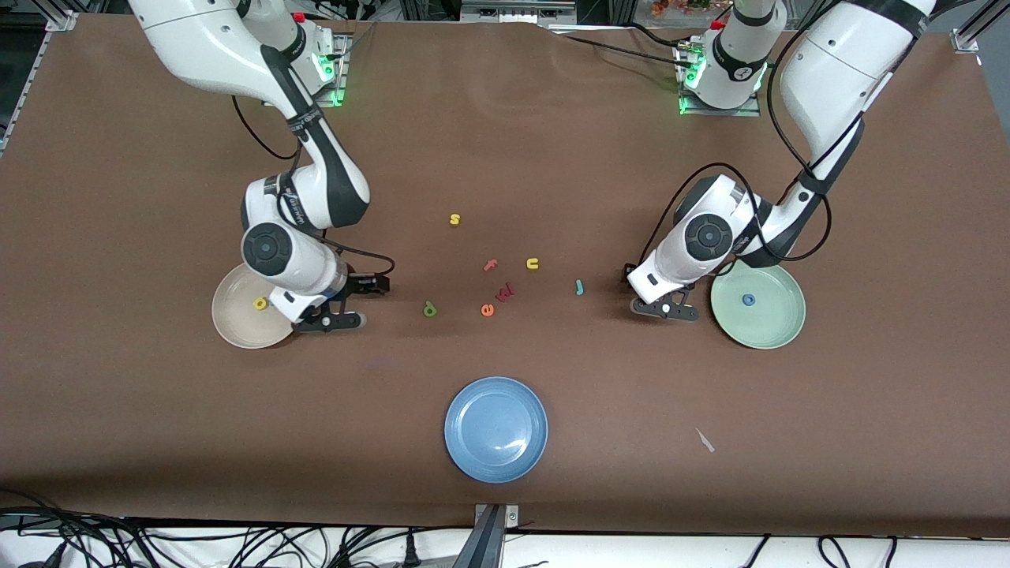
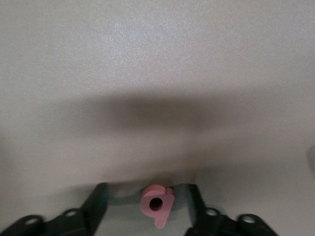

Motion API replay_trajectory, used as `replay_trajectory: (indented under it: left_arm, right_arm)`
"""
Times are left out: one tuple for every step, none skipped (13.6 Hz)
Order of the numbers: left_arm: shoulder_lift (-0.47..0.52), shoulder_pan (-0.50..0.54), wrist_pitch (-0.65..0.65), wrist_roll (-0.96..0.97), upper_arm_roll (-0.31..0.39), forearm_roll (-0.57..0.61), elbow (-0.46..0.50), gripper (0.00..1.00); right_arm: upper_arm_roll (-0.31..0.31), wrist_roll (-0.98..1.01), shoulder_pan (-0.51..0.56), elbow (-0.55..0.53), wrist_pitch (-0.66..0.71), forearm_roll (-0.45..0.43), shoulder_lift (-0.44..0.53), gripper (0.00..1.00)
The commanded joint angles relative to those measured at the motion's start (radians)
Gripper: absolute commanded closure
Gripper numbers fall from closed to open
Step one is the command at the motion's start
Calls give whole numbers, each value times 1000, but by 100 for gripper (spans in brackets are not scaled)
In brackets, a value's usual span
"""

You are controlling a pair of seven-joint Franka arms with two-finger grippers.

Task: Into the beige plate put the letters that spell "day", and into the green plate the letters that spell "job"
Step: 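Place the pink letter on the green plate while the right gripper reaches the green p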

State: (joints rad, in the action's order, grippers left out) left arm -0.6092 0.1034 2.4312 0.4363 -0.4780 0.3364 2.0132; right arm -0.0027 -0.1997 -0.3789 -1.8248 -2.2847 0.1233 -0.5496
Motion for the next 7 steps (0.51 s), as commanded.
replay_trajectory:
  left_arm:
    - [8, 10, 11, -14, -7, 26, 13, 62]
    - [8, 12, 11, -14, -7, 26, 12, 65]
    - [8, 16, 9, -13, -7, 26, 12, 75]
    - [8, 27, 9, -14, -7, 26, 12, 83]
    - [11, 32, 8, -14, -8, 26, 10, 87]
    - [17, 33, 2, -14, -7, 26, 7, 92]
    - [22, 33, -1, -14, -7, 26, 6, 94]
  right_arm:
    - [-2, -14, -55, 71, 16, 15, -41, 0]
    - [-2, -12, -69, 88, 17, 12, -52, 0]
    - [-2, -12, -81, 93, 17, 9, -62, 0]
    - [-2, -12, -93, 104, 14, 6, -69, 0]
    - [-2, -10, -100, 119, 14, 4, -81, 0]
    - [-2, -4, -115, 136, 13, -4, -93, 0]
    - [-2, -6, -138, 153, 11, -25, -110, 0]
